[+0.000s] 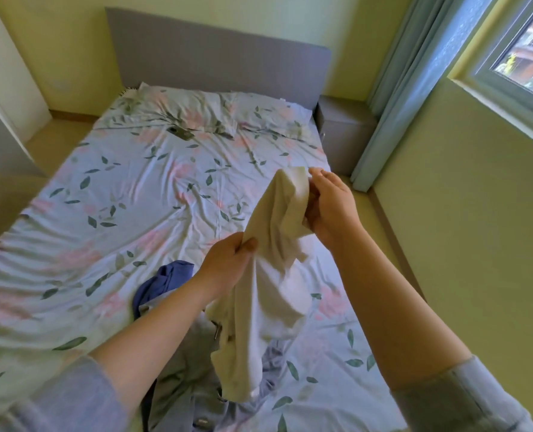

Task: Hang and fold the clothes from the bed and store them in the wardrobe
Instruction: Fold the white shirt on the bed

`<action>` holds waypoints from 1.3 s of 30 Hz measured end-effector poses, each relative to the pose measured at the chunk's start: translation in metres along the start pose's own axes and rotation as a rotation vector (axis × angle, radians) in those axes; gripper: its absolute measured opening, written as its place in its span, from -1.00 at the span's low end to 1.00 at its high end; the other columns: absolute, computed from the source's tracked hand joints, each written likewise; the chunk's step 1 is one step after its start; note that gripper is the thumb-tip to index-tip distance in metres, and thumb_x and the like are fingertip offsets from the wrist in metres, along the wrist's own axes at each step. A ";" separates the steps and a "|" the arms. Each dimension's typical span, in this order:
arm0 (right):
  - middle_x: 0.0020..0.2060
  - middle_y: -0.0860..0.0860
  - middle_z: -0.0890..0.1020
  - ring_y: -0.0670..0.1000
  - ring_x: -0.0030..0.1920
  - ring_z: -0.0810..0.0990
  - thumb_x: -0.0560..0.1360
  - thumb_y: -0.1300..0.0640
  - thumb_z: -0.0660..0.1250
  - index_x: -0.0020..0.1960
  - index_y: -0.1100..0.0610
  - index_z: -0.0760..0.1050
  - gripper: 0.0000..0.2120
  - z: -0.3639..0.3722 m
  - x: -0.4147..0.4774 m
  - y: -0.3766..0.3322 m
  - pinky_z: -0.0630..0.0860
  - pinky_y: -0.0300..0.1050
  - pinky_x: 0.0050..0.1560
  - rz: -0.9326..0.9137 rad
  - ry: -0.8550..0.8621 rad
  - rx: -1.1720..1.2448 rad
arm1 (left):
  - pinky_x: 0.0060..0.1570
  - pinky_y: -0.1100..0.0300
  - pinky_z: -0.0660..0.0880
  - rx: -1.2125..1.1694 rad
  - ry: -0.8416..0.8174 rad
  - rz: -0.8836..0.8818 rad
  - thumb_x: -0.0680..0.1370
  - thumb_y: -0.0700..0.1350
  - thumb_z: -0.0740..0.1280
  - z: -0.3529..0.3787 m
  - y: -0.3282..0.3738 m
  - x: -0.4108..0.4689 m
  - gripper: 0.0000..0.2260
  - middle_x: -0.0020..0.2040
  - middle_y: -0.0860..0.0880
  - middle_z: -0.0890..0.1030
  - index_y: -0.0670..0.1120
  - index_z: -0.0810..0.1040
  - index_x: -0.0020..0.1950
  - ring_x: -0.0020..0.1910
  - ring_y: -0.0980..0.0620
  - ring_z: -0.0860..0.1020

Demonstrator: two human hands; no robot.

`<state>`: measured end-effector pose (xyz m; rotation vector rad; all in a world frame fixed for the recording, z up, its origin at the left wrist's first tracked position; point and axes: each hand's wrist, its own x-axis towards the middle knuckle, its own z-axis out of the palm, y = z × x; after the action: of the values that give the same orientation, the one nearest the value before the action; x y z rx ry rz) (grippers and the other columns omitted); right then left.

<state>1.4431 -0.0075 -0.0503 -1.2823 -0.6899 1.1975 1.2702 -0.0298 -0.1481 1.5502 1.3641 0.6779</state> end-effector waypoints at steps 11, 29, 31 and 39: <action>0.15 0.16 0.62 0.10 0.13 0.61 0.57 0.17 0.34 0.30 0.14 0.48 -0.69 -0.076 -0.032 0.062 0.52 0.09 0.23 0.032 -0.032 -0.456 | -0.14 -0.19 0.53 -0.271 0.116 -0.017 0.44 0.27 0.21 -0.006 0.038 0.013 -0.51 -0.27 -0.14 0.50 -0.18 0.45 -0.06 -0.28 -0.09 0.50; -0.20 0.10 0.63 0.00 -0.20 0.62 0.62 0.24 0.19 -0.08 0.21 0.49 -0.85 -0.057 -0.022 0.035 0.56 -0.19 -0.22 -0.144 -0.097 -0.526 | -0.20 0.09 0.40 -0.001 0.221 0.223 0.58 0.08 0.26 -0.048 0.063 0.029 -0.69 -0.37 0.10 0.46 -0.11 0.39 -0.24 -0.31 0.00 0.45; -0.20 0.12 0.63 0.03 -0.19 0.61 0.63 0.24 0.18 -0.08 0.19 0.50 -0.84 -0.042 -0.017 0.013 0.55 -0.13 -0.18 -0.193 -0.063 -0.434 | -0.02 0.11 0.42 -0.061 0.100 0.162 0.58 0.01 0.30 -0.045 0.049 0.030 -0.91 -0.12 0.12 0.54 0.01 0.50 -0.04 -0.09 0.04 0.51; -0.23 0.16 0.56 0.01 -0.27 0.55 0.64 0.26 0.18 0.06 0.30 0.52 -0.83 0.004 -0.010 -0.040 0.55 -0.18 -0.17 -0.191 -0.106 -0.252 | 0.11 0.23 0.52 -0.036 -0.171 0.079 0.14 0.43 0.47 -0.012 0.010 -0.003 -0.25 0.18 0.21 0.56 0.16 0.46 0.24 0.17 0.19 0.55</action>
<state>1.4478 -0.0104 -0.0096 -1.3313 -1.0439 1.0509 1.2637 -0.0285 -0.1342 1.6016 1.1633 0.6002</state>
